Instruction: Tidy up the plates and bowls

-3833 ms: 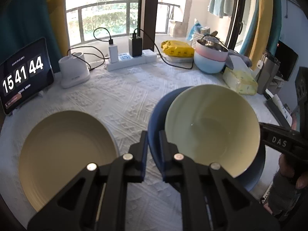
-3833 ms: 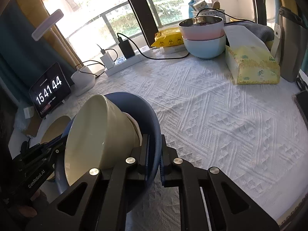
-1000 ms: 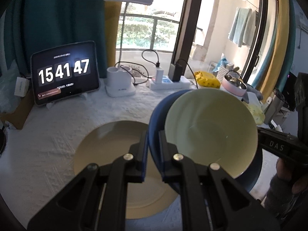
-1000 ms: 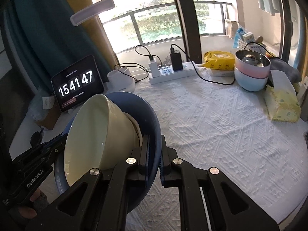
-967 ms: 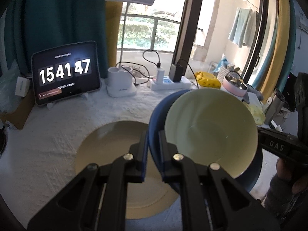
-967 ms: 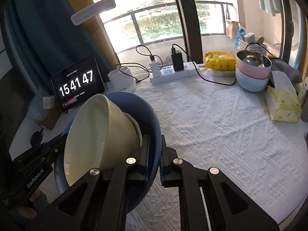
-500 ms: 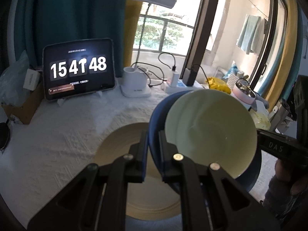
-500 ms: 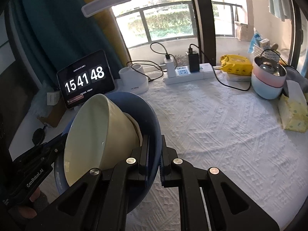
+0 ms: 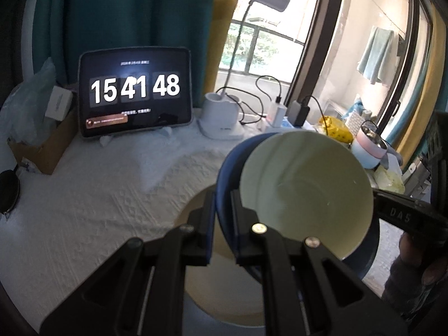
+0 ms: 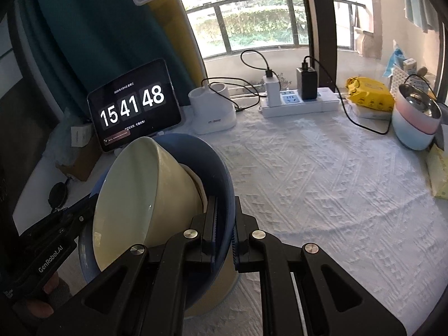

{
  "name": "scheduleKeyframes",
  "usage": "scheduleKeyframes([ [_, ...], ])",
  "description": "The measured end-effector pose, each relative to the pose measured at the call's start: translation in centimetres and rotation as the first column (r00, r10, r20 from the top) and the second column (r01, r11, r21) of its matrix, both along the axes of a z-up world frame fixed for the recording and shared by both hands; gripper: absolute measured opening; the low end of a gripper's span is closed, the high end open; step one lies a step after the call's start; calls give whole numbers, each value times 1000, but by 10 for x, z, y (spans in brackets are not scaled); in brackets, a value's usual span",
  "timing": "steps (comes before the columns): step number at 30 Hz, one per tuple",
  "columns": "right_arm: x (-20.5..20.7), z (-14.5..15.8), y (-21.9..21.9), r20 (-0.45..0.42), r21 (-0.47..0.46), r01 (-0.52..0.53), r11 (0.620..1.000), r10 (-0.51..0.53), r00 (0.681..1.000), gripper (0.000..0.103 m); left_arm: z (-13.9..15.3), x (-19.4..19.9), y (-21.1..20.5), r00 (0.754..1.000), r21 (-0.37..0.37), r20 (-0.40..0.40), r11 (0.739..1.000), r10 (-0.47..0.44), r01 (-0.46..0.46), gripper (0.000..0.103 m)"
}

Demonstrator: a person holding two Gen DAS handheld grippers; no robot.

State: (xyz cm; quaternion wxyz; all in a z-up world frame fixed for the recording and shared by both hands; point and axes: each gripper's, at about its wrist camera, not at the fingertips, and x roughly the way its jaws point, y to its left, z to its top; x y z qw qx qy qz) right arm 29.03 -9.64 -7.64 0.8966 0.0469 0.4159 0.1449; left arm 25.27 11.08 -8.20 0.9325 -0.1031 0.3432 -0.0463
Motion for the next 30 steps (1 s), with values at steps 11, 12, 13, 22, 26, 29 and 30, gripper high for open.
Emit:
scheduleKeyframes([
  [11,18,-18,18,-46,1,-26,1000,26,999,11,-15,12,18,999,-10,-46,1000,27,-27,8],
  [12,19,-19,19,-50,0,-27,1000,27,998,11,-15,13,19,998,-11,-48,1000,28,-29,8],
  [13,21,-20,20,-53,1,-28,1000,28,998,11,-16,13,20,998,-12,-46,999,30,-30,8],
  [22,28,-28,19,-81,35,-32,999,35,996,11,-14,15,17,999,43,-36,998,36,-34,9],
  [26,28,-33,16,-99,59,-27,998,33,995,12,-13,14,8,999,104,-21,994,44,-42,9],
  [29,26,-34,14,-96,64,-25,998,31,995,12,-12,14,7,999,118,-15,992,47,-45,10],
  [30,26,-34,15,-94,65,-25,998,31,995,12,-12,14,7,999,120,-14,992,48,-46,10],
])
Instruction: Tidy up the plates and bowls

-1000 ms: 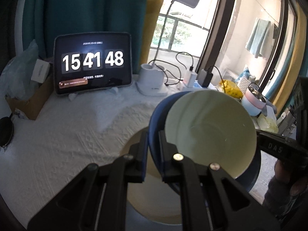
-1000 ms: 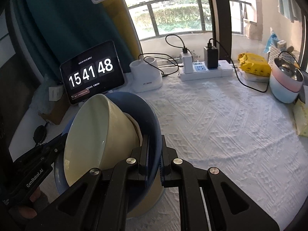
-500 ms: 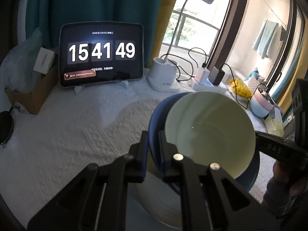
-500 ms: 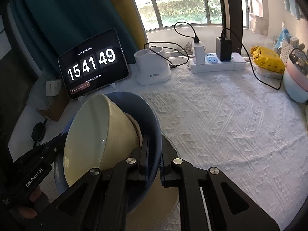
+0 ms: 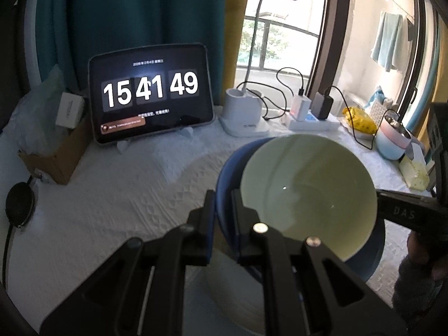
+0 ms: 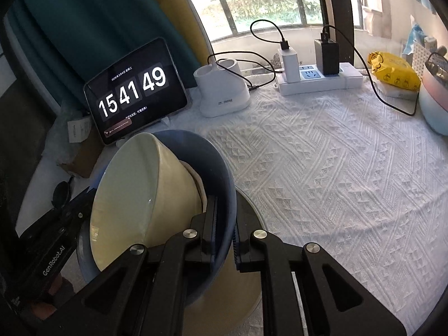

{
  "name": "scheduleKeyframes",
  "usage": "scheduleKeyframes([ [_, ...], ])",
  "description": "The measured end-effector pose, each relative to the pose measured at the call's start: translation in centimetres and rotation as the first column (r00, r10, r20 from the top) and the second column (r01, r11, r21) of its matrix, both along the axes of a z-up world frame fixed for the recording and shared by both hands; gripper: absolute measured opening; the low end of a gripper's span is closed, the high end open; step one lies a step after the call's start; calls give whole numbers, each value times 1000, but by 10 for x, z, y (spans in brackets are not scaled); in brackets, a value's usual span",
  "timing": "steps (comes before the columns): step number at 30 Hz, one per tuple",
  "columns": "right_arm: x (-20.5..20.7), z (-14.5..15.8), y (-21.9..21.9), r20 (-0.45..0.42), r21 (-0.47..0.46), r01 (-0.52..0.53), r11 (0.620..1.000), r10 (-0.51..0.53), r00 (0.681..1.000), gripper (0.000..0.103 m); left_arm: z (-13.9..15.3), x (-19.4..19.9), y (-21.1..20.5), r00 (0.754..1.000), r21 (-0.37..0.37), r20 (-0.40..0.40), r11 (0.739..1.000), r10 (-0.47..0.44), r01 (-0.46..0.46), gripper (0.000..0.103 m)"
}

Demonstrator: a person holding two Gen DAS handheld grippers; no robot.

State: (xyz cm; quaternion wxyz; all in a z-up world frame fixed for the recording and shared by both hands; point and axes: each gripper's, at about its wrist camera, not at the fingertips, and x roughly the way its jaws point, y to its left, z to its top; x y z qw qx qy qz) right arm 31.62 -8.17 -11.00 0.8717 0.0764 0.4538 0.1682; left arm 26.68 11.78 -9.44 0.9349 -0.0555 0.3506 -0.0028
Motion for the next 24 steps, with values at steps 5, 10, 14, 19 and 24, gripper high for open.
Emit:
scheduleKeyframes([
  [5,-1,1,0,-3,-1,5,1000,-5,1000,12,0,-3,-6,1000,50,7,999,18,-18,13],
  [10,-1,2,0,-17,-18,13,1000,-13,1000,12,0,-3,-6,1000,48,-2,999,22,-22,13],
  [14,-3,2,0,-19,-27,16,1000,-16,1000,14,1,-4,-7,1000,54,-10,998,27,-26,13],
  [19,-5,2,-2,-21,-39,28,999,-29,999,21,1,-6,-9,999,56,-13,998,29,-29,14],
  [24,-6,3,-6,-9,-48,49,998,-50,999,32,2,-7,-8,999,49,-20,998,35,-34,16],
])
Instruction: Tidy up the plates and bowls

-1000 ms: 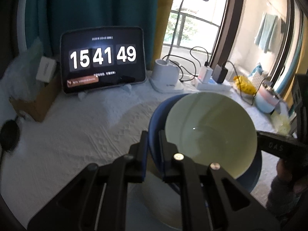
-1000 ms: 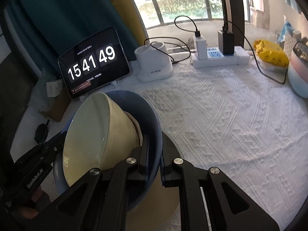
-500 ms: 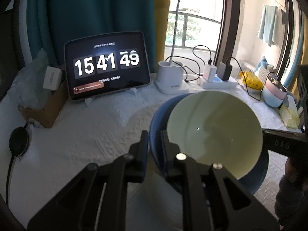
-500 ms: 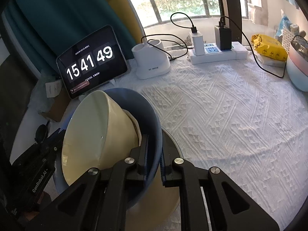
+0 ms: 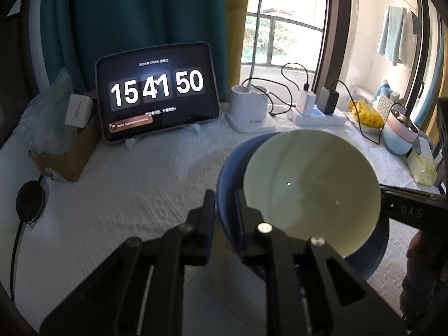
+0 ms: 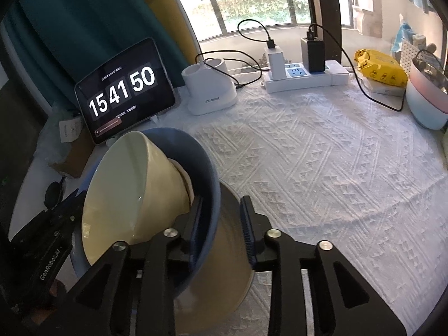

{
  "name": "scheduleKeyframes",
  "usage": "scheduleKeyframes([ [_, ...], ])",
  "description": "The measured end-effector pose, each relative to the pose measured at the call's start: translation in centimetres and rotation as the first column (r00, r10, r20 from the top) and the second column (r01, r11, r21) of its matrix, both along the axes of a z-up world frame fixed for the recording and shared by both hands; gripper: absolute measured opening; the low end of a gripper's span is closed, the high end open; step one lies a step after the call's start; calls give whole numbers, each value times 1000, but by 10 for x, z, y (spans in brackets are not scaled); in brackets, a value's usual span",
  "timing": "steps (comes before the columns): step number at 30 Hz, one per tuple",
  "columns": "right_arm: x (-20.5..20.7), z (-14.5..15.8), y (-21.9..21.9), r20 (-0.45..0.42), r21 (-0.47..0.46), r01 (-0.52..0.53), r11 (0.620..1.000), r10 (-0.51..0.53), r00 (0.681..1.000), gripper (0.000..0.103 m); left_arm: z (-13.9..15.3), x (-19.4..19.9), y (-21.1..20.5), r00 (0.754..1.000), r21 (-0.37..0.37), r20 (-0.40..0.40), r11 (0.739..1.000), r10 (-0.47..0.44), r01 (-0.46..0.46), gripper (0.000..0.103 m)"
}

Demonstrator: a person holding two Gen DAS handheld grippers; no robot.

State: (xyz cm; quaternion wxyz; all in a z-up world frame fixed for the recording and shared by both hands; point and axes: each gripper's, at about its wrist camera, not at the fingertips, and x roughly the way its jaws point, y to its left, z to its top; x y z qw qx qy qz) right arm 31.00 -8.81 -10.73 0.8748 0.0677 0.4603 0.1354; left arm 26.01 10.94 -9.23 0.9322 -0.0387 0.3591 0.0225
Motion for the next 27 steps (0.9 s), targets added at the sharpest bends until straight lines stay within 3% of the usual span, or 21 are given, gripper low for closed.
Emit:
scheduleKeyframes([
  [7,-7,6,-4,44,-44,18,999,-16,999,48,1,-5,1,1000,0,-7,1000,27,-27,23],
  [13,-15,10,-10,59,-55,28,998,-25,998,52,4,-12,4,997,11,-1,997,71,-71,42],
  [16,-20,13,-13,69,-56,34,998,-30,997,53,7,-17,5,997,7,7,997,77,-77,45],
  [21,-29,20,-18,91,-57,37,998,-32,995,56,14,-29,-5,999,3,29,999,44,-44,55],
  [23,-34,23,-19,99,-57,38,998,-32,995,56,16,-34,-11,999,0,35,999,33,-33,64],
  [27,-44,28,-25,118,-64,46,997,-38,992,57,20,-44,-20,999,-4,52,1000,11,-11,69],
])
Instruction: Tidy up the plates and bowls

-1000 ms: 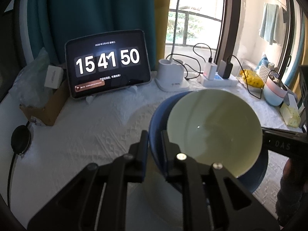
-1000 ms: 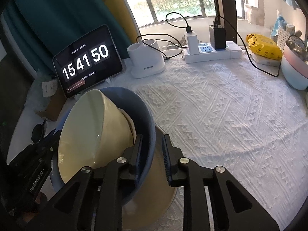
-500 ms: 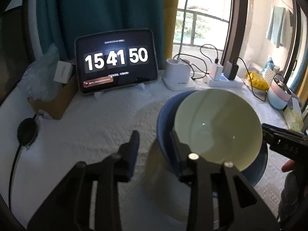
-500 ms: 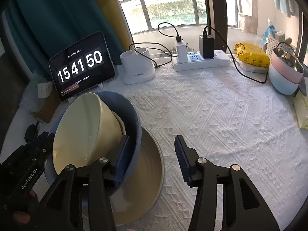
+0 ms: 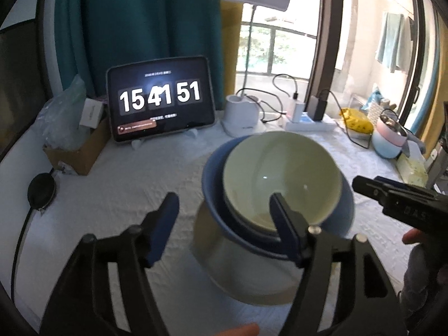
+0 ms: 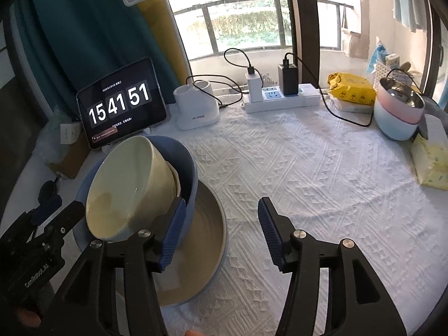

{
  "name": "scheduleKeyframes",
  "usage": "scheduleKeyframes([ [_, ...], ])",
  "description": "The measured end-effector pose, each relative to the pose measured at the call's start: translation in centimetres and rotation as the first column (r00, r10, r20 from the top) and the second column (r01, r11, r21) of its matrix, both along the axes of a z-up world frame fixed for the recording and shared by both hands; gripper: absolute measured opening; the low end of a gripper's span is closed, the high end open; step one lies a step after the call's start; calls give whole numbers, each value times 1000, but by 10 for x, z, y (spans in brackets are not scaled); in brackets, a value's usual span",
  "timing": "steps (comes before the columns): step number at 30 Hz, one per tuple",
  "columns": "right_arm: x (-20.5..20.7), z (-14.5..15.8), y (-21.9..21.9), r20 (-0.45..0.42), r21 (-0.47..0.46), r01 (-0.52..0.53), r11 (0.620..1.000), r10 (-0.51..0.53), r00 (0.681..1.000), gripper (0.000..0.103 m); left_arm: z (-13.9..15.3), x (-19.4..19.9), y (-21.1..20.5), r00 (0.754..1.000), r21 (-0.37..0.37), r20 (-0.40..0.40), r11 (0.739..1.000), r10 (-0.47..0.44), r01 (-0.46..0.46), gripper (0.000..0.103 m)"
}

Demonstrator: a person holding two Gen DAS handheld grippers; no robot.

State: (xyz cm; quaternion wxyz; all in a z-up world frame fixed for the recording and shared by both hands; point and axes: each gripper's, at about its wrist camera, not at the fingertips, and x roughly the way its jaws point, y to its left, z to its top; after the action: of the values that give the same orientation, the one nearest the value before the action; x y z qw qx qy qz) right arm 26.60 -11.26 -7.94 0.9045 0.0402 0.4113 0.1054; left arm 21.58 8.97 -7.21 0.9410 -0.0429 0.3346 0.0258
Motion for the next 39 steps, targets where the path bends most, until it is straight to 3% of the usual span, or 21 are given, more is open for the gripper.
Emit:
scheduleKeyframes([
  [6,-17,6,-9,24,-16,9,1000,-9,1000,59,6,-15,-9,1000,-18,25,1000,-18,18,73],
  [11,-32,10,-16,46,-34,14,999,-12,999,60,10,-29,-17,998,-35,49,999,-36,37,85],
  [20,-57,22,-33,99,-64,33,997,-26,995,61,19,-52,-30,994,-52,99,998,-36,41,95],
  [30,-82,33,-53,147,-61,50,997,-41,988,63,32,-78,-46,983,-56,166,994,-82,93,95],
  [39,-108,49,-61,215,-77,73,994,-55,975,64,48,-107,-62,967,-3,235,995,-98,101,95],
])
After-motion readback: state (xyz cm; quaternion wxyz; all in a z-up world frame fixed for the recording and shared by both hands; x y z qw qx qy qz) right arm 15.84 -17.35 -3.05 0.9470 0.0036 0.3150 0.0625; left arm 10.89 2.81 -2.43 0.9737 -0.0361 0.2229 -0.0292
